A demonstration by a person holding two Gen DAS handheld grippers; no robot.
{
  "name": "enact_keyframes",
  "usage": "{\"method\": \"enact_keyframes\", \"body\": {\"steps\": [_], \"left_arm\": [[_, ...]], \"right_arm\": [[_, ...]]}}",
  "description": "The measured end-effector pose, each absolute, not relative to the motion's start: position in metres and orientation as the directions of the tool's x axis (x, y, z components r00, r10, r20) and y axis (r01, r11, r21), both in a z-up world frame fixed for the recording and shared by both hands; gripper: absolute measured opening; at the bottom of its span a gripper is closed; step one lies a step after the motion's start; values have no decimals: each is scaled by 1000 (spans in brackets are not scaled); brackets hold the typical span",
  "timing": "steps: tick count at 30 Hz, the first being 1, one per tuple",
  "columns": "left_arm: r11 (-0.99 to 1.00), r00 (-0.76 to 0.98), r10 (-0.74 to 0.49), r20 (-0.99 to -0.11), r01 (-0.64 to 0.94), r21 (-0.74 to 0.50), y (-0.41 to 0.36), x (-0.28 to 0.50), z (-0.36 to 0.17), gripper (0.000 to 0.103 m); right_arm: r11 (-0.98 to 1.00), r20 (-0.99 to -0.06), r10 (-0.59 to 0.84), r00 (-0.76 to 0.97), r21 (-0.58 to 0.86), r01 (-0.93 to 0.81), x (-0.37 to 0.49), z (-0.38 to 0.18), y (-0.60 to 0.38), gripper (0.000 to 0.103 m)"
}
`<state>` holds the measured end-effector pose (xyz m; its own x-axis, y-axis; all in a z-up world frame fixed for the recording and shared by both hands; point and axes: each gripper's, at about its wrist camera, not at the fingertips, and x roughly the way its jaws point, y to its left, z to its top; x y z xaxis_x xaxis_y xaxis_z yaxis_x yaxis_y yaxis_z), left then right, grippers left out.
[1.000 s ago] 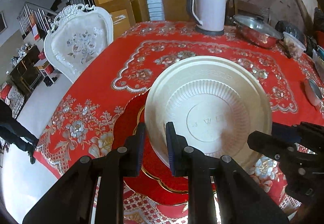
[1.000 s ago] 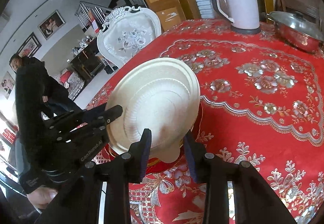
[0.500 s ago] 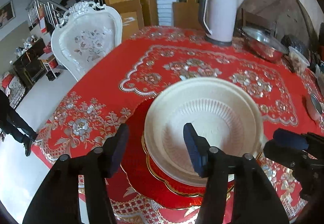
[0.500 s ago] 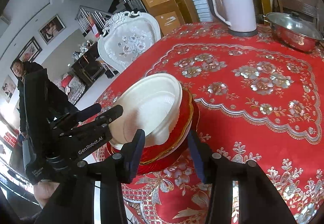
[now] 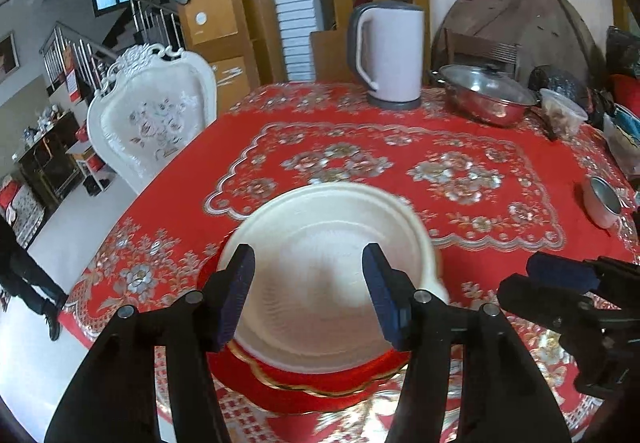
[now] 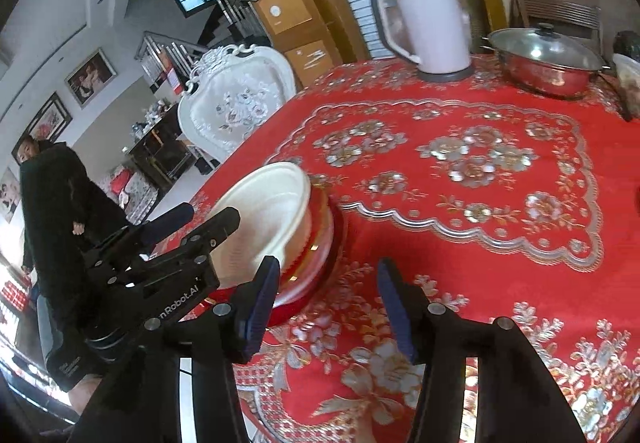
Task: Organize plates and bowls
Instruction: 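Move the open left tool toward the grey metal mug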
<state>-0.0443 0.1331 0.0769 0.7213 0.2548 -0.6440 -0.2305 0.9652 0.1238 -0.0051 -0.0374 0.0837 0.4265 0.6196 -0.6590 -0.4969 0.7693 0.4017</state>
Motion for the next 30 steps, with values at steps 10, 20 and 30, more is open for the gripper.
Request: {"method": "enact_keyframes", "body": {"steps": [10, 20, 30], "left_arm": [[980, 753, 197, -628, -138, 142, 76, -33, 79, 55], [985, 769, 134, -625, -36, 167, 11, -18, 74, 55], [984, 760, 70, -646, 54, 171, -46, -1, 63, 55]], "right_arm": [[823, -661, 563, 496, 390, -413, -3, 81, -91, 61], [857, -672, 515, 532, 401, -323, 3, 68, -149, 64], [876, -676, 469, 568, 437, -203, 4, 54, -213, 65]]}}
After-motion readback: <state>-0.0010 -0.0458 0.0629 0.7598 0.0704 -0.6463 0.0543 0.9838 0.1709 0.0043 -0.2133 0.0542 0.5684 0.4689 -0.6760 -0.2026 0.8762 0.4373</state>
